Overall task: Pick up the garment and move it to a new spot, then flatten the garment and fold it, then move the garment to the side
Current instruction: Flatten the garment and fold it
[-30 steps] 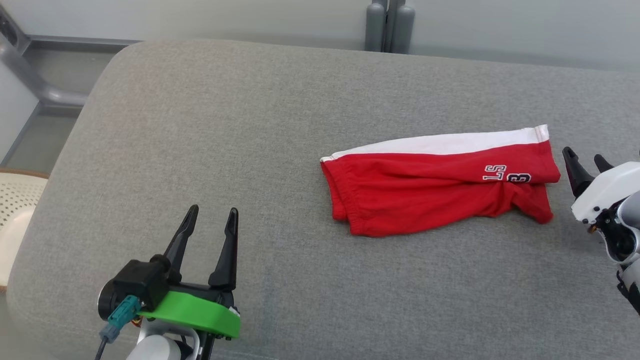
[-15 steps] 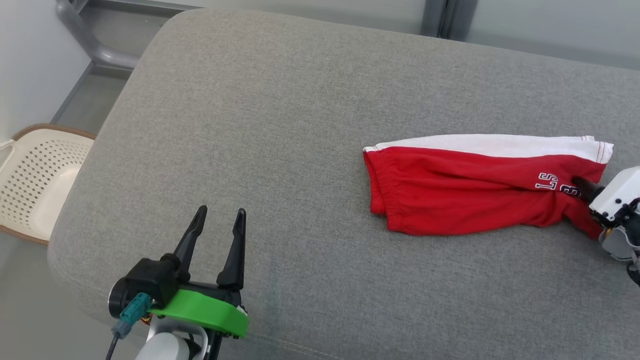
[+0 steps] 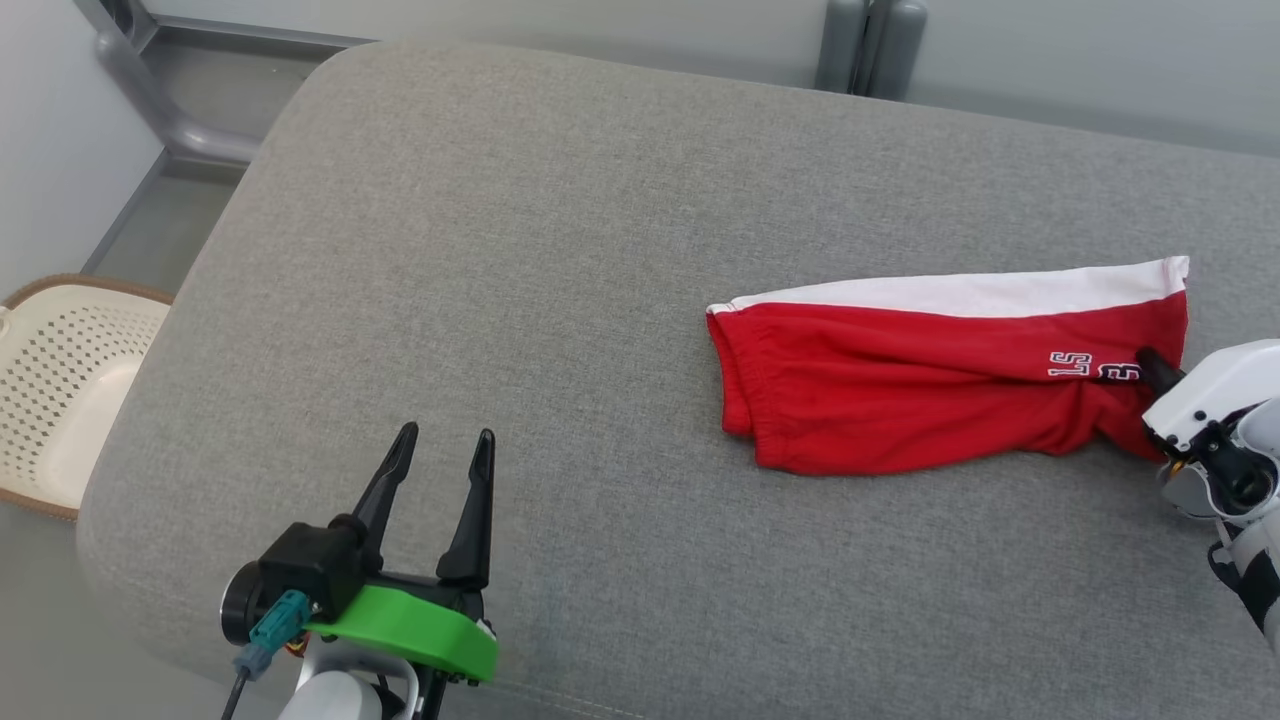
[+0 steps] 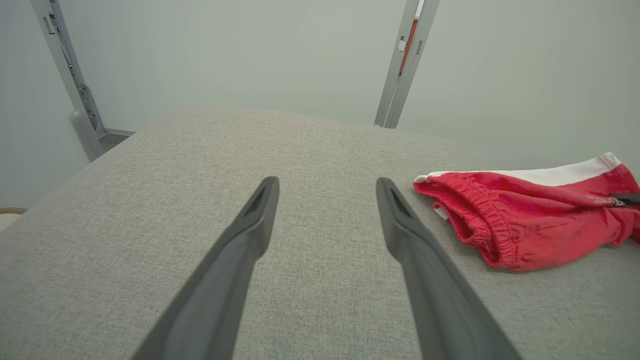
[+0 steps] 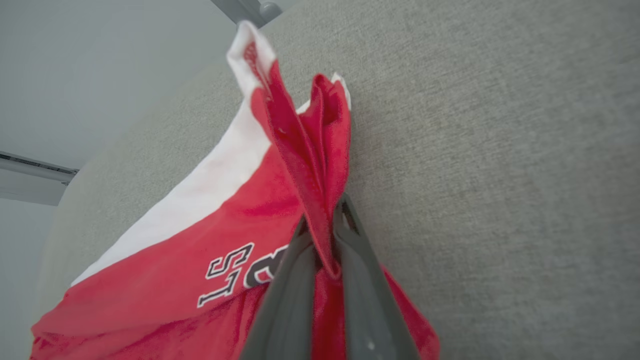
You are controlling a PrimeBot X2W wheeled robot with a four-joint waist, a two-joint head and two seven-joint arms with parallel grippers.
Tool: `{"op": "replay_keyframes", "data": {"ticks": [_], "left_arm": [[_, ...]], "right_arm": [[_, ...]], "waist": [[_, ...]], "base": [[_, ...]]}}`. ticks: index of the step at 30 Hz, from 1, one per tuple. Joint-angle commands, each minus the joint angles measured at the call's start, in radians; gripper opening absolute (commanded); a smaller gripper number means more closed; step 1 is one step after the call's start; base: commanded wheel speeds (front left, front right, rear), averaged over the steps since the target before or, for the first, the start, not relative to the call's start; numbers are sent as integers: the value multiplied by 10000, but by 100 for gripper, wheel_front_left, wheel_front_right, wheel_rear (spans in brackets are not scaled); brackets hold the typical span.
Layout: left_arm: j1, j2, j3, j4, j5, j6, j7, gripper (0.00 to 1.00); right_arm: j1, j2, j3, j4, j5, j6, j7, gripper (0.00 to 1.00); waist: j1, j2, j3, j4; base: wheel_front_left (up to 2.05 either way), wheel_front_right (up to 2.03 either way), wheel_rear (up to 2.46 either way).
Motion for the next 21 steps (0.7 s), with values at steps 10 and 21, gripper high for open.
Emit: {"op": "replay_keyframes", "data": {"ticks": [10, 21], "left_arm": [[361, -180, -27, 215, 97, -151, -26, 100], [546, -379, -71, 361, 133, -217, -26, 100]], "right_arm": [[598, -819, 501, -448, 105, 4, -993, 0], [-102, -1, 1934, -1609, -585, 6, -1468, 0]], "waist": [[0, 0, -722, -798], [0, 0, -1174, -585]], "base": [[0, 0, 0], [0, 0, 0]]}}
